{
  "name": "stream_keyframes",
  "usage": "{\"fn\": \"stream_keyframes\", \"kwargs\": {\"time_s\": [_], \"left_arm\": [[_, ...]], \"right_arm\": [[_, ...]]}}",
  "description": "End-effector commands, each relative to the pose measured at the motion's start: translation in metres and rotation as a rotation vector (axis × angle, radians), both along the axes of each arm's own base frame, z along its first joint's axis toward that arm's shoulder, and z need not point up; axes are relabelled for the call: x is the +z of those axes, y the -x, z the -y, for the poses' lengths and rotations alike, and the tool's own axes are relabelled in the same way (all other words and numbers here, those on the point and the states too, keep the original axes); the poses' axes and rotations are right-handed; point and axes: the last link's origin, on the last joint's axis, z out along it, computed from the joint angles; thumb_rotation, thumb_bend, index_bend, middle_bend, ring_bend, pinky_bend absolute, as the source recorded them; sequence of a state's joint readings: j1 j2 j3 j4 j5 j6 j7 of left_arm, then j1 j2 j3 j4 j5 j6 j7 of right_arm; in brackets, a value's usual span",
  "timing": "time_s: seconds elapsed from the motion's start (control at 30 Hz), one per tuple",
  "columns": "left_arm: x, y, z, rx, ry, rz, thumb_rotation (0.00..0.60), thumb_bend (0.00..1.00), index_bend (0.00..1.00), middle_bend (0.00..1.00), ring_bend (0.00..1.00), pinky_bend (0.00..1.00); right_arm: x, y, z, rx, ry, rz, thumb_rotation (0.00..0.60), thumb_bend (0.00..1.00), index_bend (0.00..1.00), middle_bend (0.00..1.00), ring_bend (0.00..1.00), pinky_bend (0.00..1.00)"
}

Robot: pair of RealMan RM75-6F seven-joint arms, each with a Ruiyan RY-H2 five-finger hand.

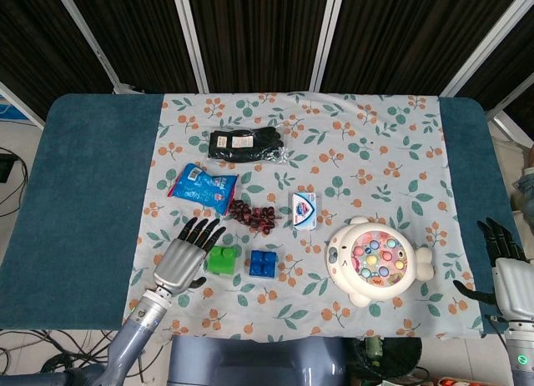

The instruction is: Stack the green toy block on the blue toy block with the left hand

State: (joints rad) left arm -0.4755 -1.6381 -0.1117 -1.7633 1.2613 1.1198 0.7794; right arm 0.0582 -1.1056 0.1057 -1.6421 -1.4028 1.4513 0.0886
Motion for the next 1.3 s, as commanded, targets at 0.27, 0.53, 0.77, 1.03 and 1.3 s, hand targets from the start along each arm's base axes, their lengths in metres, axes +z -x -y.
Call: {"fn": "stream_keyframes", "kwargs": {"time_s": [0.27, 0.53, 0.77, 1.03, 1.3], "left_arm": [[-0.016, -0.036, -0.017, 0.035, 0.070, -0.089, 0.600, 0.10, 0.10, 0.08, 0.09, 0.19], [-0.026, -0.038, -0.022, 0.044, 0.081, -0.126, 0.600, 0.14, 0.18, 0.15, 0.13, 0.23], [-0.032, -0.039, -0.025, 0.056, 0.085, -0.142, 0.600, 0.15, 0.25, 0.21, 0.18, 0.28], [-0.038, -0.034, -0.026, 0.077, 0.088, -0.151, 0.600, 0.16, 0.30, 0.26, 0.23, 0.33], [-0.043, -0.032, -0.025, 0.087, 0.101, -0.143, 0.600, 0.20, 0.32, 0.28, 0.25, 0.35]], "right_arm": [[0.000, 0.000, 0.000, -0.002, -0.001, 0.006, 0.600, 0.12, 0.00, 0.00, 0.00, 0.19], [0.000, 0.000, 0.000, -0.002, -0.002, 0.008, 0.600, 0.12, 0.00, 0.00, 0.00, 0.19], [0.000, 0.000, 0.000, -0.003, -0.002, 0.010, 0.600, 0.12, 0.00, 0.00, 0.00, 0.19], [0.000, 0.000, 0.000, -0.003, -0.001, 0.013, 0.600, 0.12, 0.00, 0.00, 0.00, 0.19], [0.000, 0.000, 0.000, -0.004, -0.001, 0.014, 0.600, 0.12, 0.00, 0.00, 0.00, 0.19]]}}
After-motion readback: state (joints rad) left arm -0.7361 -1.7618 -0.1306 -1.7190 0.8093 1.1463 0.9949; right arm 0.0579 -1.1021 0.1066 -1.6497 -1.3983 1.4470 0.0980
